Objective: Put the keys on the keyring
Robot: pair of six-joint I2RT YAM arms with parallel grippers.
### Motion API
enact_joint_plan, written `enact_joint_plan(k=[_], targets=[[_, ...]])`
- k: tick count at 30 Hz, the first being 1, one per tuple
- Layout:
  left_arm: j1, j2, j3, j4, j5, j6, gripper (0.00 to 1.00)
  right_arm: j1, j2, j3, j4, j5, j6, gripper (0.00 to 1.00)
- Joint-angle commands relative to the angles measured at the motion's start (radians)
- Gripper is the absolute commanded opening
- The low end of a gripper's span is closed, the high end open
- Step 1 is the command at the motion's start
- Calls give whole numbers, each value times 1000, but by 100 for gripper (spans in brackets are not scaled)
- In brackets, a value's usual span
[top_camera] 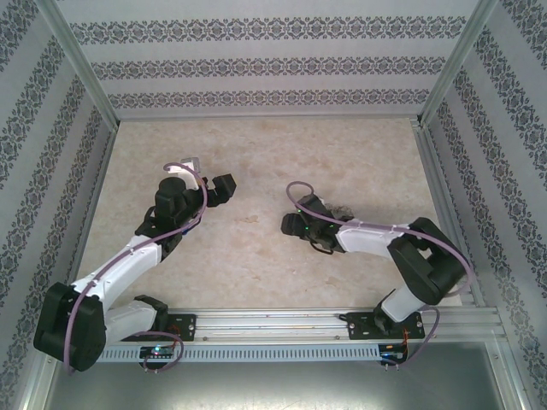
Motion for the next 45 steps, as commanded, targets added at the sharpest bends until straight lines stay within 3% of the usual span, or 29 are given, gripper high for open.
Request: enact_joint_plan(k=[1, 14, 19, 30, 35, 41, 45], targets=[[-11, -38, 28, -20, 20, -25, 100, 51, 81, 91, 12, -19, 33, 73], [-15, -158, 75, -86, 15, -26, 100, 168, 472, 567, 22, -136, 77, 71], [-17, -166, 92, -115, 11, -17, 100, 171, 526, 673, 45, -190, 66, 69], [-17, -211, 99, -111, -7, -20, 100, 176, 108, 331, 76, -53, -68, 75], [-18, -214, 118, -172, -9, -6, 100, 178, -70, 139, 83, -72, -125, 74], [-19, -192, 97, -200, 43, -13, 100, 182, -141, 4, 96, -89, -139, 69], [-19, -183, 64, -186, 27, -31, 100, 197, -115, 10, 91, -105, -171, 64]])
